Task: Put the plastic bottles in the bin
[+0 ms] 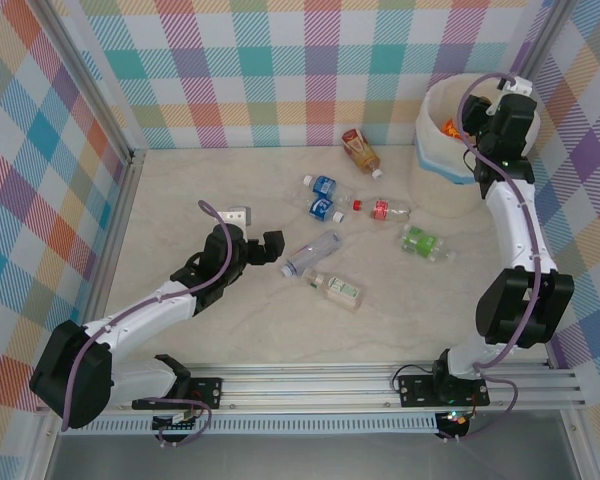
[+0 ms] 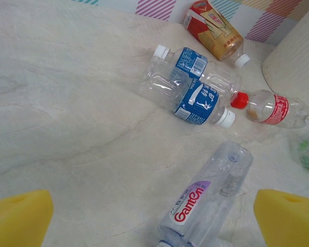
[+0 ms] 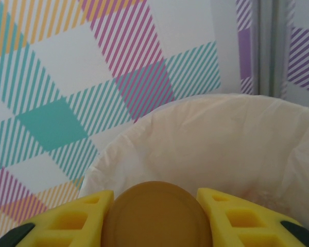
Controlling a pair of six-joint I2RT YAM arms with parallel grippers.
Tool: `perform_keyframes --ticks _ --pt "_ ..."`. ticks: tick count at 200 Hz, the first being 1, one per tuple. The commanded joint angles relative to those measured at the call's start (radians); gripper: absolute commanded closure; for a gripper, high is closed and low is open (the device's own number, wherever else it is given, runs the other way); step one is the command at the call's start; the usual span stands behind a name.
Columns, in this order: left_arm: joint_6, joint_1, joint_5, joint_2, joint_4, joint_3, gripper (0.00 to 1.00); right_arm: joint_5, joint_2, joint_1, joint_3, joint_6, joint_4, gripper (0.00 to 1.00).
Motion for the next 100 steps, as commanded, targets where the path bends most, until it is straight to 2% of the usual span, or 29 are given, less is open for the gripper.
perform_keyframes --ticks 1,26,40,69,100 --pt "-0.008 -0.006 -0.008 0.003 0.008 -0.011 0.00 -0.186 -0.033 0.009 0.065 0.035 -0.130 1.00" --pt "-0.007 -0.006 -0.005 0.005 0.011 -0.010 0.00 -0.290 -0.027 0.009 0.086 0.068 -0.144 1.00" --pt "-0.007 -0.006 -0.007 0.004 0.011 -0.010 0.00 -0.276 -0.025 0.008 0.084 0.078 -0.123 1.00" --pt "-0.010 -0.006 -0.007 0.001 0.010 -0.016 0.00 -0.057 -0.018 0.010 0.048 0.109 -0.039 0.97" --pt "-0.008 -0.006 -0.010 -0.002 0.006 -0.015 0.00 0.161 0.027 0.010 0.029 0.108 0.150 0.95"
